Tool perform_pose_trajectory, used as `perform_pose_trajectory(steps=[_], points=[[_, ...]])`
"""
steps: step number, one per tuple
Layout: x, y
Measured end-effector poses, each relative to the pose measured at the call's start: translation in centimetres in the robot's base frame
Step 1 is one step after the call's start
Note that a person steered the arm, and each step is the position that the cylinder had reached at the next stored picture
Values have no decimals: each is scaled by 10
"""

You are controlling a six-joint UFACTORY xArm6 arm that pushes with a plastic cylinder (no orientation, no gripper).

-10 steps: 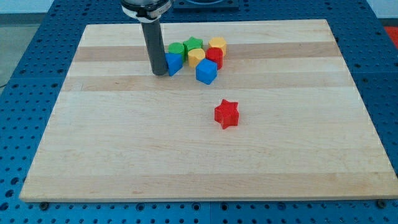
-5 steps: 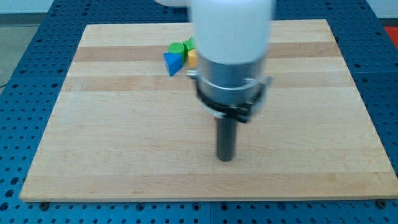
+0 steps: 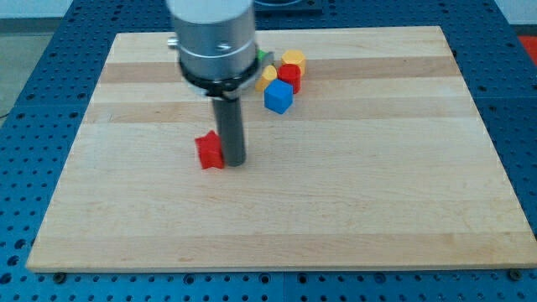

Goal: Slide the red star towards the group of blocks

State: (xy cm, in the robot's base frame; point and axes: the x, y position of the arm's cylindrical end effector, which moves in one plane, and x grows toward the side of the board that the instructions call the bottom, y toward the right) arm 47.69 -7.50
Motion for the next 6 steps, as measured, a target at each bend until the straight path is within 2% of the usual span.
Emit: perform_pose_trajectory(steps=[1,2,3,4,5,6], points=[[30,-1],[49,-31],[33,-45],[-4,-34],[-13,-21],[6,-21]])
